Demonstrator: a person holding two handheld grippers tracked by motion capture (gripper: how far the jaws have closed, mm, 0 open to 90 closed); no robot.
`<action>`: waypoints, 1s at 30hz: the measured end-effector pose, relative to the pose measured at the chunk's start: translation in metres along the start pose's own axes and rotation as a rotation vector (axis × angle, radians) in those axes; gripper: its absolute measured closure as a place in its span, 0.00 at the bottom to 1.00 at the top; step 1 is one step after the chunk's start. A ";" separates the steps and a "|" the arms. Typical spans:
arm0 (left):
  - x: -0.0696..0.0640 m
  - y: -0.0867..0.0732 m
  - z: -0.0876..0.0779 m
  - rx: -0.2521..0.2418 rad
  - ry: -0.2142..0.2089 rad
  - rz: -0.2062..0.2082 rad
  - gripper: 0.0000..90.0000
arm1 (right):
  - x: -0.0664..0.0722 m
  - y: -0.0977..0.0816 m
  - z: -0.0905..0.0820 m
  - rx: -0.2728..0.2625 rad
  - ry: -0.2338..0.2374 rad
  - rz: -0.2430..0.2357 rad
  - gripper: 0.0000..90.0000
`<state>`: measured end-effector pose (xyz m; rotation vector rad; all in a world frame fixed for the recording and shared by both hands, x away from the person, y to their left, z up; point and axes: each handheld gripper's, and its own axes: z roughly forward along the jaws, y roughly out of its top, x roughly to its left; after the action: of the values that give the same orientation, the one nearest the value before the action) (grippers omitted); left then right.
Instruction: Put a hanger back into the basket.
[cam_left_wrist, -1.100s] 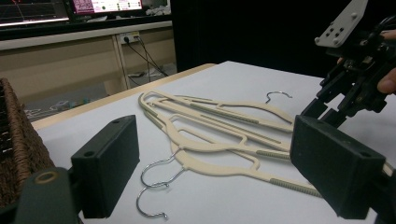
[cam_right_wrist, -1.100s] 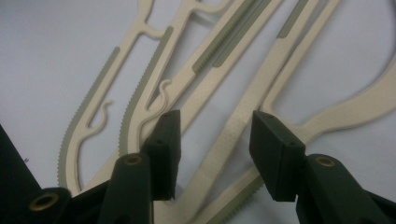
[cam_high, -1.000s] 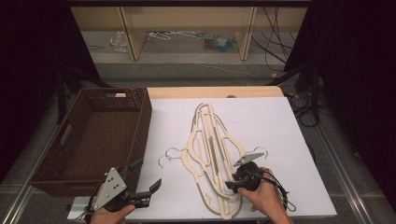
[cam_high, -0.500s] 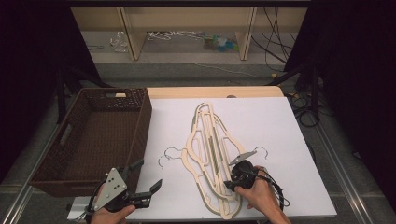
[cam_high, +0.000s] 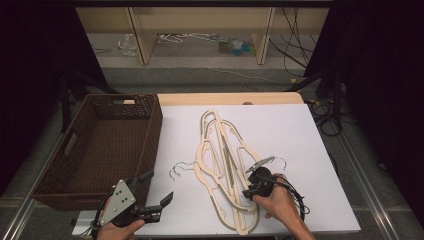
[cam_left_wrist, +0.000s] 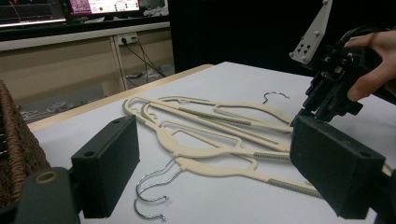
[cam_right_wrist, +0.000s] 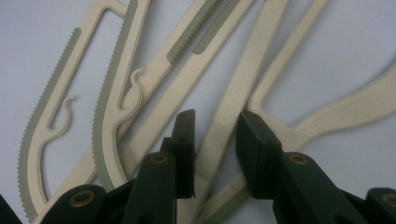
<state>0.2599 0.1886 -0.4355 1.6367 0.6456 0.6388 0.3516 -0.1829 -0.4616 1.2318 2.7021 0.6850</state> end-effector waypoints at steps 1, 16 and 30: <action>0.000 0.000 0.000 0.001 -0.001 0.007 0.18 | -0.001 0.000 -0.002 0.002 0.001 0.003 0.78; 0.001 0.000 0.000 0.001 -0.001 0.007 0.18 | -0.028 -0.005 -0.028 0.074 -0.029 -0.079 0.87; -0.011 -0.009 0.026 0.116 -0.026 0.073 0.20 | -0.023 0.002 -0.052 0.109 -0.068 -0.200 0.89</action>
<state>0.2704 0.1640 -0.4488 1.7802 0.6156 0.6424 0.3541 -0.2174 -0.4166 0.9674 2.7869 0.4689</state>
